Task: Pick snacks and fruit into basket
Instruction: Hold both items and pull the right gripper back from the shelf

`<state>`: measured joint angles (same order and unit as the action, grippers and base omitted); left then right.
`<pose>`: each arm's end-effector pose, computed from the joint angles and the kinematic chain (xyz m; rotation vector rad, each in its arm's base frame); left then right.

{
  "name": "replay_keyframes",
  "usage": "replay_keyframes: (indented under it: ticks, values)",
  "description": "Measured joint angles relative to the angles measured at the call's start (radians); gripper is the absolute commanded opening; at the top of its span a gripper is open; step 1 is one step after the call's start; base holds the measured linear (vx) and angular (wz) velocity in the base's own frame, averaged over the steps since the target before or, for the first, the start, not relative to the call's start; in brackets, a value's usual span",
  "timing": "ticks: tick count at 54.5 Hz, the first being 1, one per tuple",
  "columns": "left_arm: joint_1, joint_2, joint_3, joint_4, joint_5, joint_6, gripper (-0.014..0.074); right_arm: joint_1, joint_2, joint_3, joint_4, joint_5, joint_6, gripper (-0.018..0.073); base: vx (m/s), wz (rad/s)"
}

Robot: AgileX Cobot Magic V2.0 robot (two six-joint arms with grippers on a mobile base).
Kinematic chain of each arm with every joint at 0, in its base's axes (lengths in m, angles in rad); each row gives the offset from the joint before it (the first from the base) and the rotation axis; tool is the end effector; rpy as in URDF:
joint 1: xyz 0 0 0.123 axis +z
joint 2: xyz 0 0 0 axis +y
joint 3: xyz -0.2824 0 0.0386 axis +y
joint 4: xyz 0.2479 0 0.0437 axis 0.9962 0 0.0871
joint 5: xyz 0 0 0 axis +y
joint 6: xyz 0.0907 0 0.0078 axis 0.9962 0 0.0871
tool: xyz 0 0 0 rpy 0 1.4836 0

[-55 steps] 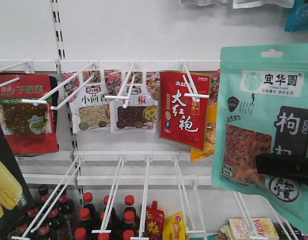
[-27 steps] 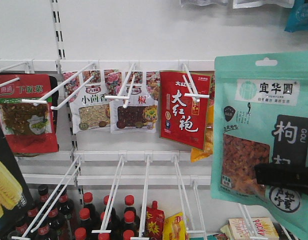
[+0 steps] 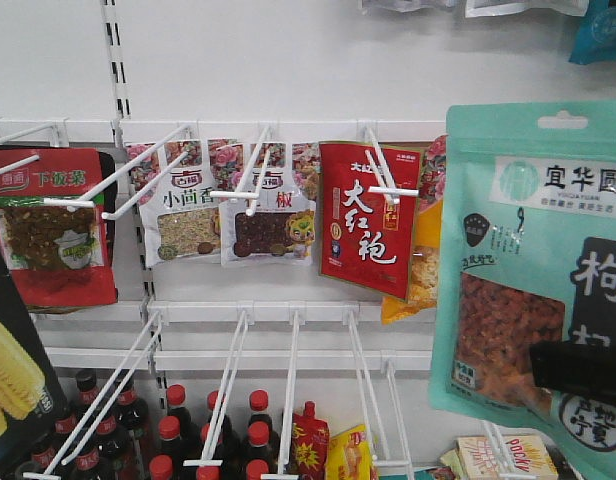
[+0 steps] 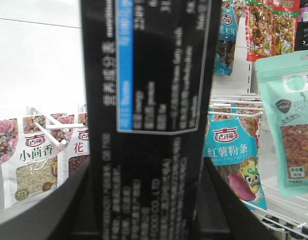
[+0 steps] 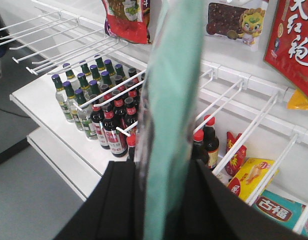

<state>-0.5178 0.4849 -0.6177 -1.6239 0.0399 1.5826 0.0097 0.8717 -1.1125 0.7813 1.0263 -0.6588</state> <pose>0.0823 -0.0512 0.3850 0.3554 1.3191 -0.4976 0.1400 0.0562 0.4283 -0.5732 1.9549 0.5686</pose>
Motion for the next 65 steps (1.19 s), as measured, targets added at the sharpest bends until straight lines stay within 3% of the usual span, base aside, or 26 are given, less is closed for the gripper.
replay_keyframes:
  ticks: [15, 65]
  values:
    - [0.000, 0.000, 0.000, 0.000, 0.000, 0.000, -0.0007, 0.000, -0.077, 0.077, -0.002, -0.042, 0.001, -0.0008, 0.00, 0.00]
    - [0.000, 0.000, 0.000, 0.000, 0.000, 0.000, -0.0007, 0.000, -0.078, 0.079, -0.003, -0.010, 0.002, -0.0008, 0.00, 0.00]
